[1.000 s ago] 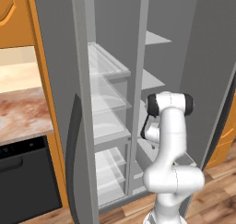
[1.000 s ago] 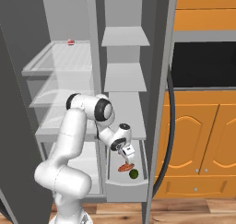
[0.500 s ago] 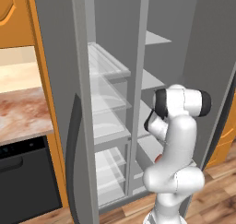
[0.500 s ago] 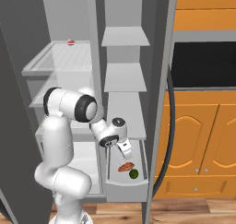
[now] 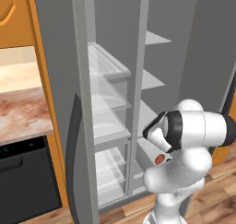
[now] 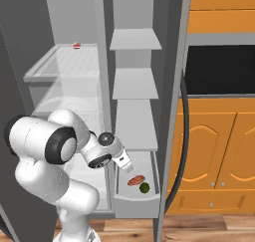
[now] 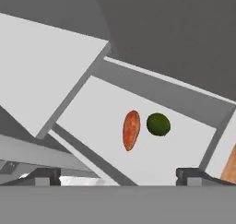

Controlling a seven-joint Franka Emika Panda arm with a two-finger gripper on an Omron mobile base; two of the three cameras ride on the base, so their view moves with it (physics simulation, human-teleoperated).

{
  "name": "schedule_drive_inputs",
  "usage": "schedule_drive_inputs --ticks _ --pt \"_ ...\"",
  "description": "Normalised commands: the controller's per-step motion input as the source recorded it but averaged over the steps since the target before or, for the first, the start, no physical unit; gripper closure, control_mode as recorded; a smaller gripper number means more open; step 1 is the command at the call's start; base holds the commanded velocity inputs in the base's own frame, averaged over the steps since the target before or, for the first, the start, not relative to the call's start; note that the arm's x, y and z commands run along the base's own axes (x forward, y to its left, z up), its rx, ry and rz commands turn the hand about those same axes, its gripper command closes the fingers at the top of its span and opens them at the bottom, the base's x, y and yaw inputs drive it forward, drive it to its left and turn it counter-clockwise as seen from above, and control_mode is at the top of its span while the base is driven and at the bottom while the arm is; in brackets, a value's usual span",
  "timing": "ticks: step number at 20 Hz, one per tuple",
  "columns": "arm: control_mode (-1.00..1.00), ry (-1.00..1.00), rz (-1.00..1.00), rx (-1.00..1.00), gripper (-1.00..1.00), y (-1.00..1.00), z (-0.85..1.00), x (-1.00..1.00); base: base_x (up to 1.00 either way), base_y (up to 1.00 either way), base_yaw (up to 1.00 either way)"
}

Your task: Take the sweet potato and lime from the fridge shelf and place them in the freezer drawer to begin freezing them.

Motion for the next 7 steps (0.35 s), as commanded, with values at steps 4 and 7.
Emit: schedule_drive_inputs --ticks 4,7 --pt "-1.0 -0.06 0.01 -0.06 -1.0 0.16 0.66 -0.23 0.0 0.0 0.0" --pt "-1.0 -0.01 0.0 0.0 -1.0 0.0 0.0 -0.02 0.0 0.0 0.0"
